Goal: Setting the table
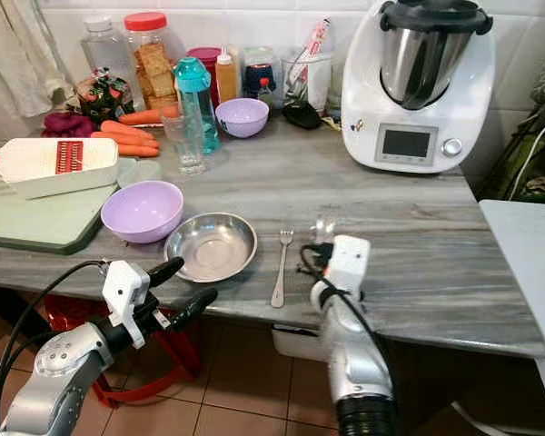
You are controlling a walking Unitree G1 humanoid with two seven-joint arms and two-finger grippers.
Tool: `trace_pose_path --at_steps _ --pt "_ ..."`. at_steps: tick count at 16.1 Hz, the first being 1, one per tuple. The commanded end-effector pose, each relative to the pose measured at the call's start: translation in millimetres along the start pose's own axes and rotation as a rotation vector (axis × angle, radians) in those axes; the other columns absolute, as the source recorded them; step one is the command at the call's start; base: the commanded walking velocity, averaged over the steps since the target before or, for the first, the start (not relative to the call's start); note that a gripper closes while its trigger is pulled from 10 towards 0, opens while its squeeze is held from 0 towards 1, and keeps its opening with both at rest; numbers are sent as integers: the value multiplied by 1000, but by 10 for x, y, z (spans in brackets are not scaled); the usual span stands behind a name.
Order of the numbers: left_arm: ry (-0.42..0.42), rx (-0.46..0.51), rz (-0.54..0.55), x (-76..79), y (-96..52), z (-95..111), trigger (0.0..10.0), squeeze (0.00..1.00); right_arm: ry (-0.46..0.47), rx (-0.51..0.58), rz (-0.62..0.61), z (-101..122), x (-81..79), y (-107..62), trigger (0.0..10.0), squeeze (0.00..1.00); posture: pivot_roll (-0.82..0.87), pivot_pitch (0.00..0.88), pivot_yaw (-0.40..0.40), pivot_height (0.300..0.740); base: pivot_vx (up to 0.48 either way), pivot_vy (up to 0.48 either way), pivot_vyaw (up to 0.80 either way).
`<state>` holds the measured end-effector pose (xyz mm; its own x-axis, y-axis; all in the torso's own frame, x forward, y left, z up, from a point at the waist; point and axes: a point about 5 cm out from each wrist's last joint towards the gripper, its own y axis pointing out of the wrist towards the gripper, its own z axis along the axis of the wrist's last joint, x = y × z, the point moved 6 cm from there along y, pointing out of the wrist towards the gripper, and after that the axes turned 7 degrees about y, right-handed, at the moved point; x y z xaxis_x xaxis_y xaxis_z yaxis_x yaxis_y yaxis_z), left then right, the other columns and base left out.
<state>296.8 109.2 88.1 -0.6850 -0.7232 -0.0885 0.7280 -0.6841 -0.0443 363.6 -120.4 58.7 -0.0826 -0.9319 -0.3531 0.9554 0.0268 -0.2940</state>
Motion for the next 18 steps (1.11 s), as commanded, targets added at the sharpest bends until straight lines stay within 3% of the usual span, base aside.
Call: trace_pose_path --at_steps 1,10,12,13,14,18 --pt "10 7 -10 9 0 49 10000 0 5 -14 27 0 -100 28 10000 0 -16 0 20 740 0 0 0" --pt "3 5 -45 83 33 45 10000 0 -34 -47 5 -55 -33 75 10000 0 -22 0 21 740 0 0 0" --pt "0 3 -56 97 34 42 10000 0 -42 -41 8 -37 -43 92 10000 55 -20 0 21 740 0 0 0" --pt "-1 0 -67 115 31 35 10000 0 -44 -38 8 -29 -46 107 10000 867 -17 0 20 740 0 0 0" --pt "0 -1 -69 119 30 31 10000 0 -44 -36 7 -24 -46 119 10000 1000 -15 0 20 740 0 0 0" --pt "4 -8 -75 132 30 3 10000 0 -48 -29 14 -8 -67 146 10000 1000 -15 0 20 740 0 0 0"
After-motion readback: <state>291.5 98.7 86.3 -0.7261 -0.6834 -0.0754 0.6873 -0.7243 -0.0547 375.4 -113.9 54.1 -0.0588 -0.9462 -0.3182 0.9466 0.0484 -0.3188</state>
